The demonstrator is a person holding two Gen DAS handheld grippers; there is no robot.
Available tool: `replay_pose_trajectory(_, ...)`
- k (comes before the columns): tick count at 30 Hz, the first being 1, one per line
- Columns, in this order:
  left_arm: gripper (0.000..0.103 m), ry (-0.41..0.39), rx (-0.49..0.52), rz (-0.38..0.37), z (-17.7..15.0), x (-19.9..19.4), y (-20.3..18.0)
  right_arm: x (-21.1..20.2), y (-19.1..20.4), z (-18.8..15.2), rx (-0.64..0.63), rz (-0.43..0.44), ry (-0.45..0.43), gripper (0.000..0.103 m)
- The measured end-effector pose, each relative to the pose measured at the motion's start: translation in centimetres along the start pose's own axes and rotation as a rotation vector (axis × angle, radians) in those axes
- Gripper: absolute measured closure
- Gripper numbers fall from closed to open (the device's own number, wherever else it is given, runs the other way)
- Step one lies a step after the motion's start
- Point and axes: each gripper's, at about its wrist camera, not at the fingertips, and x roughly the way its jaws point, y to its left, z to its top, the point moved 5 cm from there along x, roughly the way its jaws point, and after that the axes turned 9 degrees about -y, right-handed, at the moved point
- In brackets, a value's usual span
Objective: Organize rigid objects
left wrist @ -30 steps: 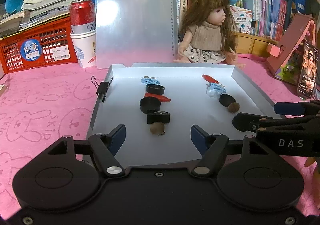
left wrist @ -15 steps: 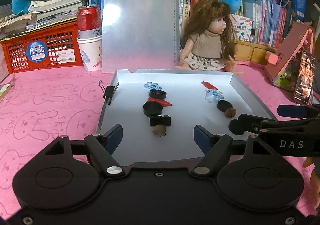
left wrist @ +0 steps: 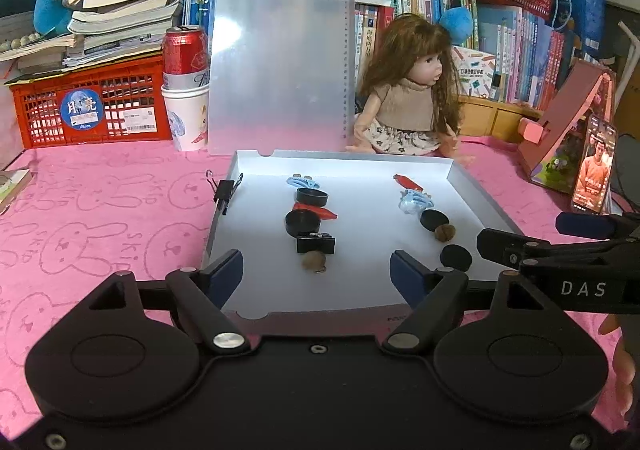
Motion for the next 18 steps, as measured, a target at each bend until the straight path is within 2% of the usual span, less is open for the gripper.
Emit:
replay_pose_trajectory(13,0.023,-0.003,-0.006,0.015,-1.4,-2.3,0.1,-2.4,-0.4,-1.0,0.008,-0.004,-0.023,0.0)
replay_pose_trajectory(18,0.023,-0.015,0.028,0.046,-2.6,-3.0,0.0,-3.0,-0.5,-1.9,-0.005,-0.006,-0.016,0.0)
